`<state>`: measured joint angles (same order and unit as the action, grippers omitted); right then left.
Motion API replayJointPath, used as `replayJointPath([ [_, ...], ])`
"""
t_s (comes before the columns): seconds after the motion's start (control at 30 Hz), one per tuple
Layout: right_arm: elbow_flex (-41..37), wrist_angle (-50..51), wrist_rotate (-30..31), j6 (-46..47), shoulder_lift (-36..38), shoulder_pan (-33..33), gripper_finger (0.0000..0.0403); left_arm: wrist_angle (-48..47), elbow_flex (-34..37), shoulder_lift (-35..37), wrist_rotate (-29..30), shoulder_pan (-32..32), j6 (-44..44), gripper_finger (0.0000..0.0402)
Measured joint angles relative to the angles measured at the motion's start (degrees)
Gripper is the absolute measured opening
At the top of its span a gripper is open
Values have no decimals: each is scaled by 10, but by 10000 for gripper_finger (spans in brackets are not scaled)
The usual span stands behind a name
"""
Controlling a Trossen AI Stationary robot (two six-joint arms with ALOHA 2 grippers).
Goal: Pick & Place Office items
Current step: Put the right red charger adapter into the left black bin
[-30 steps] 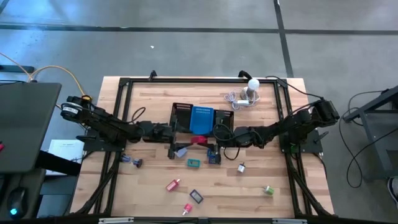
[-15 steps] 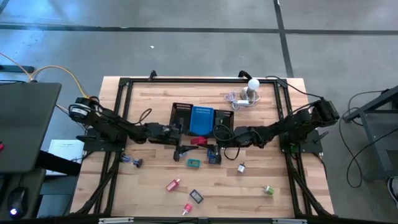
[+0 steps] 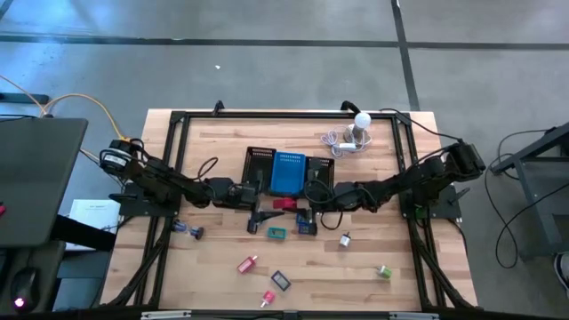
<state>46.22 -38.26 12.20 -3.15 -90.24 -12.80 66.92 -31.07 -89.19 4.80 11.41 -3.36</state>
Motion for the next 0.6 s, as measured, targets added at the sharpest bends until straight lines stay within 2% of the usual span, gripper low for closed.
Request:
replayJointPath([
  [0.33,0,1,-3,-1,0,0,105,-7,1,0,1,0,6,160],
  [0.6,0,-1,-2,-1,0,0,105,-15,1,1,0,0,8,152],
])
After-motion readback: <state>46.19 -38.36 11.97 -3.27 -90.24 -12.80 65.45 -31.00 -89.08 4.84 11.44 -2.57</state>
